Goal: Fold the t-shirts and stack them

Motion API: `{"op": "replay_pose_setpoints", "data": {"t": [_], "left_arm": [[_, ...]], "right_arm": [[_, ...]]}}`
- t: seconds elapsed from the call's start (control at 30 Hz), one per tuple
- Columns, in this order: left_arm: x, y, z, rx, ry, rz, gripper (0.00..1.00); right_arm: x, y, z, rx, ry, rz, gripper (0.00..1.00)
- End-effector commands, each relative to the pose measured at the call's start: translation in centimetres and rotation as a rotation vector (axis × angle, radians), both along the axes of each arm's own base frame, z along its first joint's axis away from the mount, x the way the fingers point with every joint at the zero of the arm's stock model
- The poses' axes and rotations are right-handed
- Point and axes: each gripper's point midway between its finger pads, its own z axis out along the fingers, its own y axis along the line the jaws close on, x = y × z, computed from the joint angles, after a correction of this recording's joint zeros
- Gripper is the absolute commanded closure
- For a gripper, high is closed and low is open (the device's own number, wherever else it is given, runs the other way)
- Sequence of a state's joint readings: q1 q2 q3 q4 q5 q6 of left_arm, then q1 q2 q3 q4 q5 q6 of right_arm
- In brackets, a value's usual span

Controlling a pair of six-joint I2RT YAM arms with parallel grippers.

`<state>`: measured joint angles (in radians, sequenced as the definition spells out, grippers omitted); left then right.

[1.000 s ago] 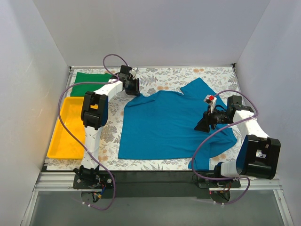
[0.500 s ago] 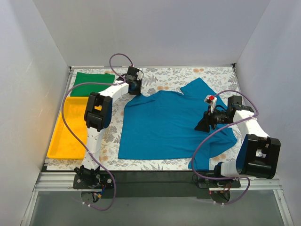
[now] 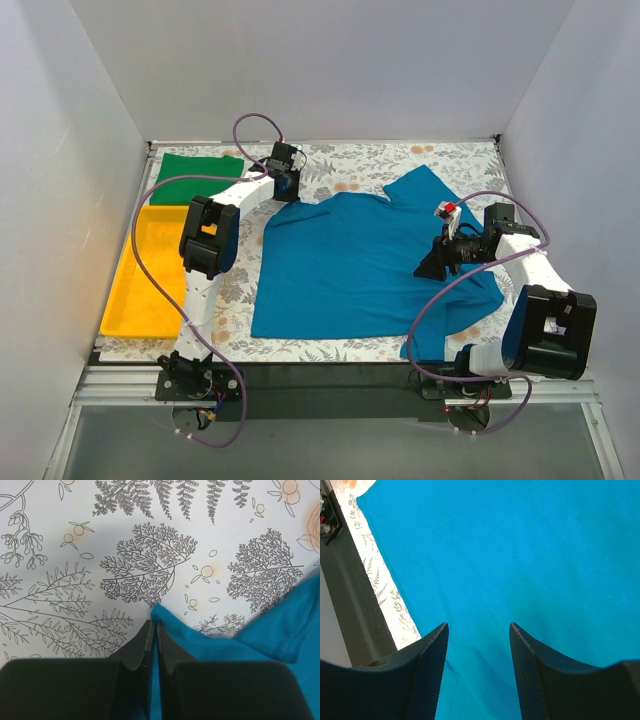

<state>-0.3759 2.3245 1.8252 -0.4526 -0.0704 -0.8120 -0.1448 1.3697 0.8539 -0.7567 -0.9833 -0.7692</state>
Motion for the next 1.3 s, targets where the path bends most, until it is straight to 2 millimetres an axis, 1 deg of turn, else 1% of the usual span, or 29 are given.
{"op": "replay_pose_setpoints", "data": {"t": [0.0, 0.17, 0.23, 0.37, 0.57, 0.7, 0.97, 1.03, 1.07, 1.27], "left_arm": [[-4.7, 3.0, -6.5, 0.124, 0.208, 0.019, 1.0], [-5.0, 3.0, -6.7, 0.115, 0.217, 0.028, 1.0], [-4.9, 2.8, -6.4, 0.109, 0.208, 0.031, 1.0], [-4.2, 2.5, -5.0, 0.083, 0.167, 0.041, 1.0], [-2.4, 1.7, -0.8, 0.009, 0.08, 0.045, 1.0], [-1.7, 1.6, 1.3, -0.013, 0.037, 0.048, 1.0], [-1.5, 1.5, 3.6, -0.039, -0.004, 0.048, 1.0], [-1.5, 1.7, 3.8, -0.043, -0.009, 0.049, 1.0], [-1.5, 1.6, 4.4, -0.054, -0.021, 0.047, 1.0], [-1.8, 1.8, 5.5, -0.069, -0.041, 0.044, 1.0]], "right_arm": [[0.4, 0.1, 0.6, 0.025, -0.016, -0.003, 0.41], [0.4, 0.0, 0.5, 0.021, -0.014, -0.004, 0.41], [0.4, 0.0, 0.6, 0.02, -0.017, -0.004, 0.41], [0.4, 0.0, 0.6, 0.021, -0.016, -0.004, 0.41], [0.4, 0.0, 0.6, 0.02, -0.018, -0.005, 0.41], [0.4, 0.0, 0.6, 0.021, -0.015, -0.005, 0.41], [0.4, 0.0, 0.6, 0.021, -0.015, -0.006, 0.41], [0.4, 0.0, 0.6, 0.02, -0.018, -0.005, 0.41], [0.4, 0.0, 0.6, 0.021, -0.016, -0.006, 0.41], [0.4, -0.1, 0.5, 0.02, -0.016, -0.007, 0.41]]}}
